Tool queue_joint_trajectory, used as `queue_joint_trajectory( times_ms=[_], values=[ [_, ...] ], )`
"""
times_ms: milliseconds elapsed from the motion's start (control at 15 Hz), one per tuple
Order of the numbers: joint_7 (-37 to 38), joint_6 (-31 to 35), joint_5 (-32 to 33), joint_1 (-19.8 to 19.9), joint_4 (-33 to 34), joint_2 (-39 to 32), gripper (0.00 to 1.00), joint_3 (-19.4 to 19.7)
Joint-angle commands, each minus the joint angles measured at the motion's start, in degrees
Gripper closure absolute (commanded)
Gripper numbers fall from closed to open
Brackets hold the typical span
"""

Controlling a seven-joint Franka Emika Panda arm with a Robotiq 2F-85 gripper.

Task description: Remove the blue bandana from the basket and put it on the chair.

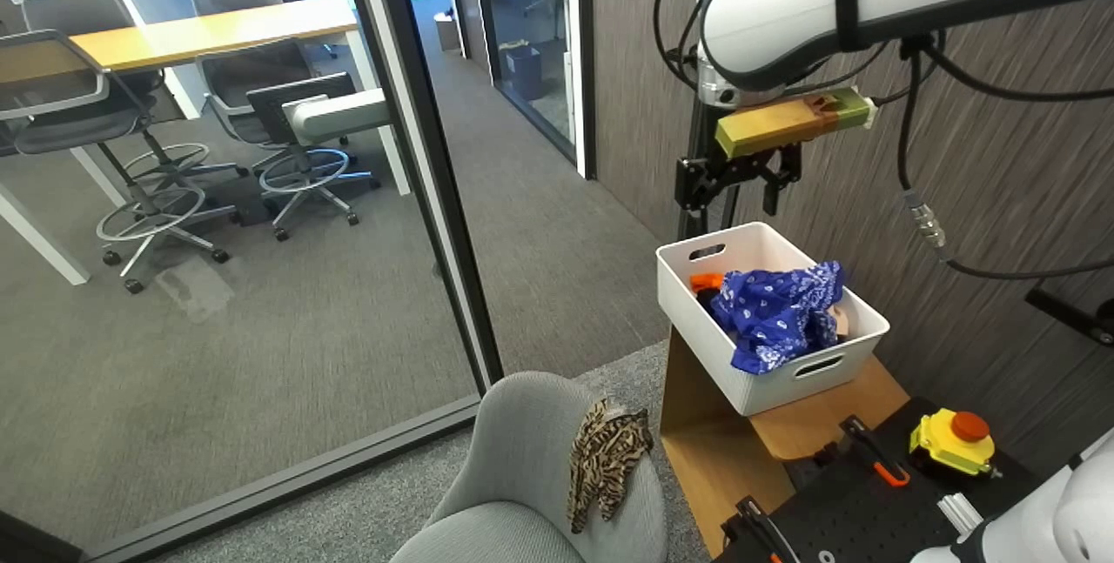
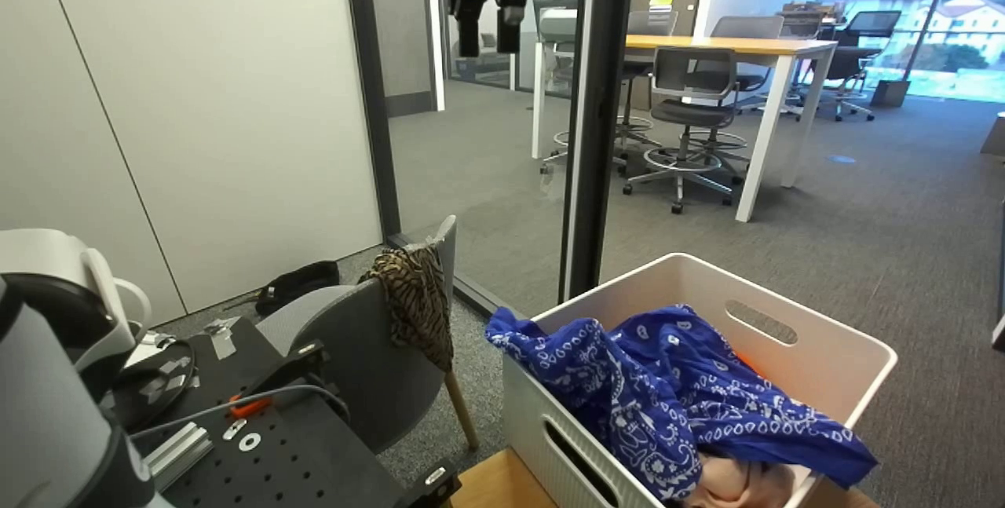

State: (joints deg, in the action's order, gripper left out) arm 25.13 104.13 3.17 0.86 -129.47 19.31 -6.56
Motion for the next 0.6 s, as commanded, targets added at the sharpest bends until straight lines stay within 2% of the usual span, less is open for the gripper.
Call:
queue_joint_trajectory(
  times_ms=[0, 267, 533],
  values=[
    [-0.11, 5.14, -1.44, 3.17, -4.68, 2.68, 0.0, 4.82],
    [0.54, 12.92, -4.02, 7.39, -8.72, 0.71, 0.0, 10.09],
    [1.73, 21.03, -7.1, 10.55, -11.22, -3.76, 0.0, 13.21]
  ],
)
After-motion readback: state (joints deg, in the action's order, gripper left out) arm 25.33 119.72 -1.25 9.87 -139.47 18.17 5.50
